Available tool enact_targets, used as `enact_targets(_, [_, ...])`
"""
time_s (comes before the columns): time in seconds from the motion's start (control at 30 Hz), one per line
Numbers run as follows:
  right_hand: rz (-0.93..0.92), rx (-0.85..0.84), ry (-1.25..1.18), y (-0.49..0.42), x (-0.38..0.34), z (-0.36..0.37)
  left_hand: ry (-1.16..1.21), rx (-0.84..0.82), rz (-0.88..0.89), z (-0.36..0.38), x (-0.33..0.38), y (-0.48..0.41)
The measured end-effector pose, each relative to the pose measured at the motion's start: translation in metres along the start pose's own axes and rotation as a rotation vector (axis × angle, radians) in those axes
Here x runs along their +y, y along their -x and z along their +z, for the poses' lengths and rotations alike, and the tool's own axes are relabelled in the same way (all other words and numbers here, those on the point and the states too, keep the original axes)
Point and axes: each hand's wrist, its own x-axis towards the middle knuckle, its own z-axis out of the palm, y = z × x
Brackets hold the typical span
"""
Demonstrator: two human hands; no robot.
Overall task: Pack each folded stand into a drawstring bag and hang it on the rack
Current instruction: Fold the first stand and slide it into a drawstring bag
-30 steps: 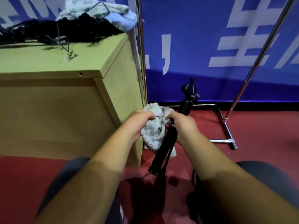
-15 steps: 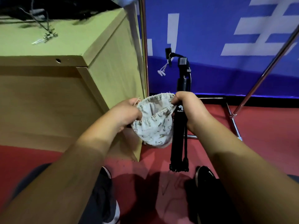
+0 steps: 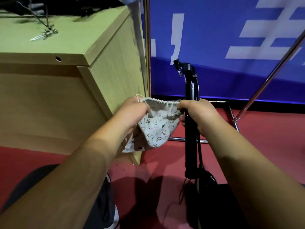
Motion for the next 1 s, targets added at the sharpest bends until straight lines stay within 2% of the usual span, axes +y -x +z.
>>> enact_targets(0.13, [-0.048,0.065,0.124,0.000,0.003,-0.006,-0.133,0.128,0.119,0.000,-0.002,-0.001])
enact_targets(0.27, [-0.105,0.158,0.290,-0.004,0.009,-0.015,-0.492,0.294,0.297,-0.003,0.000,0.005])
enact_targets(0.33, [-0.113,0.162,0.308,-0.003,0.011,-0.015,-0.562,0.296,0.318,-0.001,-0.003,0.003])
enact_targets(0.4, [-0.094,0.121,0.251,-0.002,0.013,-0.013,-0.472,0.226,0.244,0.003,-0.005,0.002])
enact_targets(0.53, [-0.058,0.066,0.188,-0.006,0.018,-0.008,0.029,0.014,0.035,0.010,0.000,0.003])
enact_targets(0.57, [-0.073,0.060,0.211,-0.007,0.019,-0.008,0.080,-0.011,0.011,0.012,0.002,0.003])
enact_targets(0.83, [-0.171,0.027,0.343,-0.009,0.023,-0.003,0.252,0.108,-0.055,0.016,0.005,-0.010])
enact_targets(1.0, [-0.226,0.006,0.363,-0.008,0.025,-0.008,0.048,0.112,0.029,0.021,0.004,-0.006])
